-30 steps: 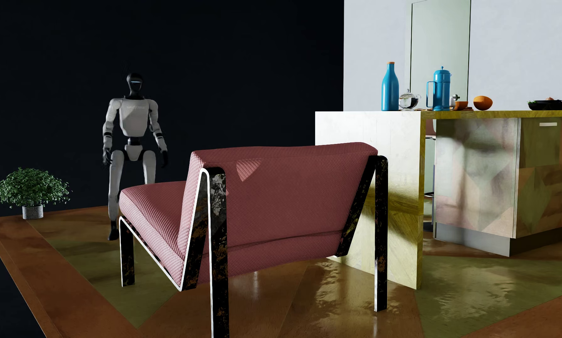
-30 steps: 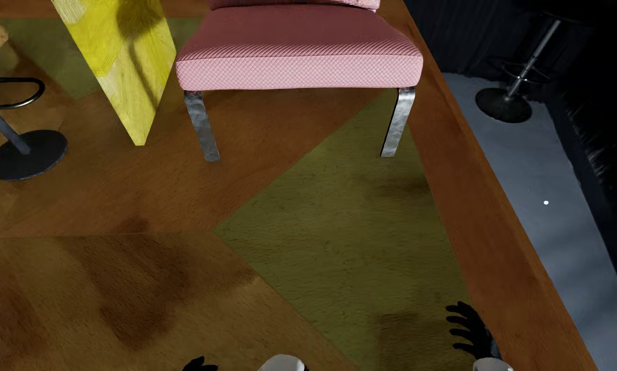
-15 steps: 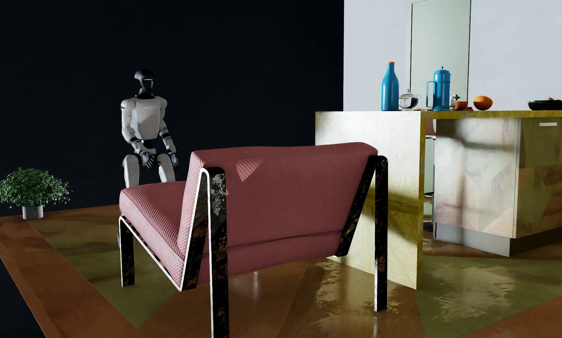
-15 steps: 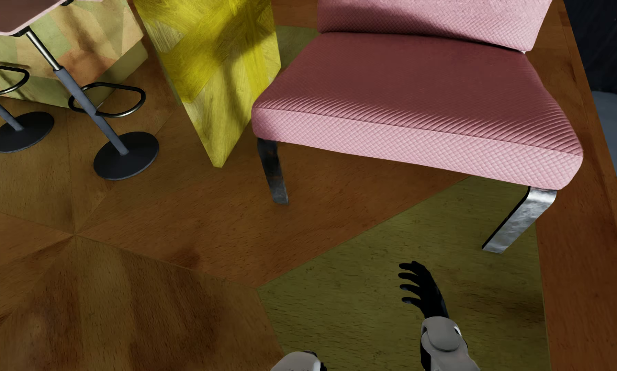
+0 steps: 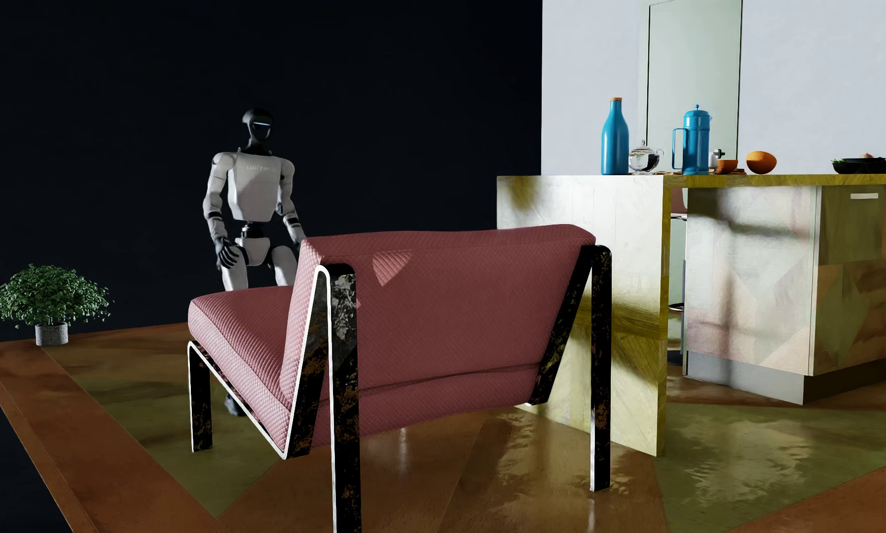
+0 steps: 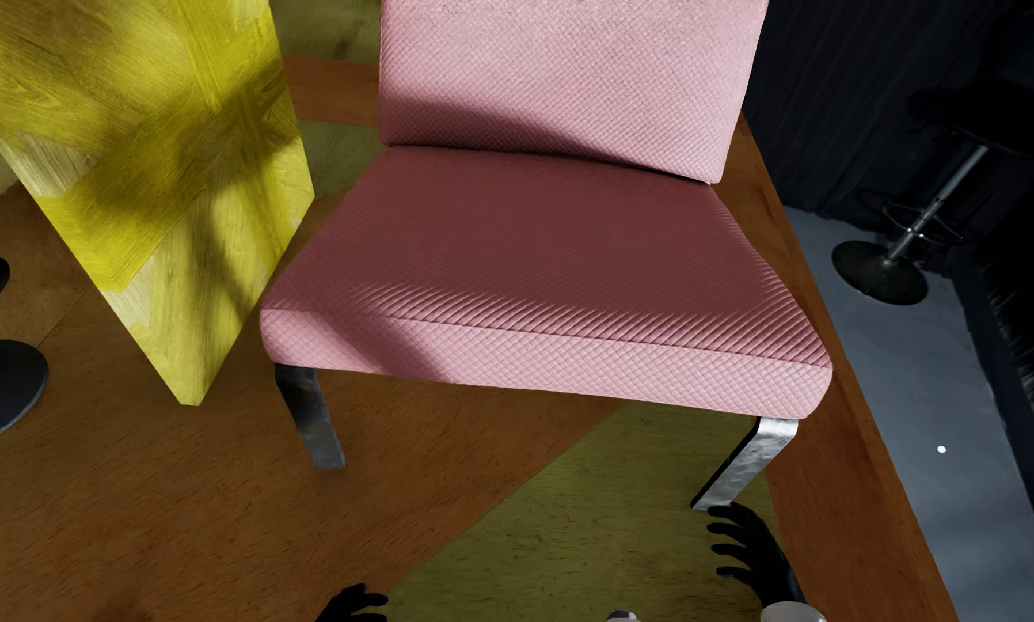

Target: Walk towards the armchair

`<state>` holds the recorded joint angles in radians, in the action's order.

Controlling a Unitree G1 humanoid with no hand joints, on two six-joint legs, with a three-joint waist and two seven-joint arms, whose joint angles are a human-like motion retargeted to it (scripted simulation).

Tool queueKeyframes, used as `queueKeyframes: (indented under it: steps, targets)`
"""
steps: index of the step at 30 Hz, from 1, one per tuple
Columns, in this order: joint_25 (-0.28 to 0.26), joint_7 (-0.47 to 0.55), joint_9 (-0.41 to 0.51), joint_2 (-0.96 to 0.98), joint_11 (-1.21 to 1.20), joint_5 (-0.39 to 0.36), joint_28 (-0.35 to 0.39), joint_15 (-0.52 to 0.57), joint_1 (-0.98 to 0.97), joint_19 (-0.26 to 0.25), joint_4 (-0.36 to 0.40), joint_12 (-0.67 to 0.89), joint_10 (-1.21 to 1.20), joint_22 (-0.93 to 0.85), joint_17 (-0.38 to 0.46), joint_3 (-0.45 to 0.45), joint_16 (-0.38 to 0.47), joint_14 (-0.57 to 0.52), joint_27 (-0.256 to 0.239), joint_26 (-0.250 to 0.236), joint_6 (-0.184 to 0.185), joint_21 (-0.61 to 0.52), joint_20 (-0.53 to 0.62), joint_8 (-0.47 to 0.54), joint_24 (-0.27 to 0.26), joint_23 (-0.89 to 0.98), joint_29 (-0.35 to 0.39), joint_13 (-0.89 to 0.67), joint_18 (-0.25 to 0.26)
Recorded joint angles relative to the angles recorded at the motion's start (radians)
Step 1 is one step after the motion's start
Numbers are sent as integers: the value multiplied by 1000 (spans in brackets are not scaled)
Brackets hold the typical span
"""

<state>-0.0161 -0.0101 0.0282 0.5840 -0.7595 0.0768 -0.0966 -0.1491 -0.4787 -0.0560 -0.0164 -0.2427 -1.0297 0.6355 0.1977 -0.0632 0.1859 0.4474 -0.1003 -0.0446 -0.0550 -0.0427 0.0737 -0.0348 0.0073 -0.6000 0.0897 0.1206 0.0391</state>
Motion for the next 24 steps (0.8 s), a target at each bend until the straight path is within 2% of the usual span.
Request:
queueKeyframes:
  steps: [1,2,3,4,5,6,7,8,9,10,11,12,13,15,17,19,21,23,24]
  targets:
    - [2,-8,-14,-1,-16,-19,-11,-36,53,-6,-7,-8,77,36,-42,8,23,58,14,41,16,-11,-20,18,3,6,19,-13,-58]
    - [14,-11,-21,11,-92,-28,-1,-138,73,-14,6,11,107,47,-39,22,34,49,23,103,15,-23,-28,41,15,20,24,17,-60]
    - [32,-9,-21,18,-183,-36,32,-228,93,-22,10,-6,128,17,-28,45,8,45,46,150,22,-1,-36,47,22,21,9,35,-58]
    - [51,-9,-20,14,-220,-27,65,-276,110,-31,17,-11,147,9,-29,61,-2,40,75,179,20,26,-16,46,23,0,-12,42,-54]
    - [68,-15,-21,-5,-115,2,82,-246,101,-46,24,-5,144,-30,-20,51,-13,43,100,196,12,41,-16,47,21,-37,-36,39,-45]
    - [71,-9,-7,-13,-68,-4,81,-91,70,-39,22,20,94,-62,27,29,-44,32,109,196,37,23,-16,44,11,-61,-49,47,-62]
    - [60,-9,0,-11,-44,-13,71,-75,53,16,8,34,113,-40,35,27,-41,28,131,178,70,12,11,35,-9,-26,-48,51,-62]
    - [41,-19,15,-26,-20,-17,58,-84,77,-11,-1,28,158,12,-11,40,-12,14,148,151,83,13,9,39,-39,-7,-35,30,-44]
    - [17,-18,14,-32,13,-17,46,-72,83,-37,0,19,195,7,-32,44,4,-7,142,148,93,15,-18,39,-61,-2,-28,32,-42]
    - [-2,-15,14,-40,33,-16,45,-91,92,-41,4,20,229,5,-34,49,-3,-26,127,151,103,21,-38,40,-76,-2,-28,40,-42]
    - [-11,-18,10,-32,14,-5,58,-152,102,-35,16,8,259,10,-42,61,-13,-41,110,148,96,31,-25,45,-85,-10,-38,44,-42]
    - [-15,-12,14,-40,28,-2,61,-86,101,-29,19,24,250,-4,-24,57,-13,-36,90,147,93,20,-20,43,-82,-25,-58,50,-40]
    - [-20,-10,10,-42,51,-9,61,-38,92,9,15,45,244,-4,2,51,-23,-32,77,140,96,5,-19,42,-72,-29,-76,55,-38]
    - [-16,-8,16,-42,46,-16,71,-37,92,12,9,89,238,5,6,45,-39,-27,76,111,90,11,4,40,-39,-21,-104,63,-33]
    - [6,-2,23,-56,68,-31,85,-25,92,19,-7,87,230,16,9,64,-30,-23,97,89,96,0,12,32,-12,2,-113,58,-30]
    - [22,-6,11,-58,69,-33,93,-43,102,16,-8,54,249,27,-32,46,-14,-29,111,107,70,4,-29,36,-6,7,-96,55,-28]
    - [23,5,3,-63,71,-35,106,-33,103,22,-4,27,249,13,-27,44,1,-28,122,138,48,-4,-19,37,-16,-2,-75,14,-25]
    - [11,-3,-10,-52,64,-38,123,-43,99,18,-3,49,251,15,-10,69,-34,-25,83,153,34,-17,-10,49,-30,8,-59,33,-27]
    - [7,-6,-6,-60,67,-40,125,-42,112,19,-3,73,262,15,-14,89,-27,-27,72,140,25,0,-17,53,-38,-9,-58,43,-26]
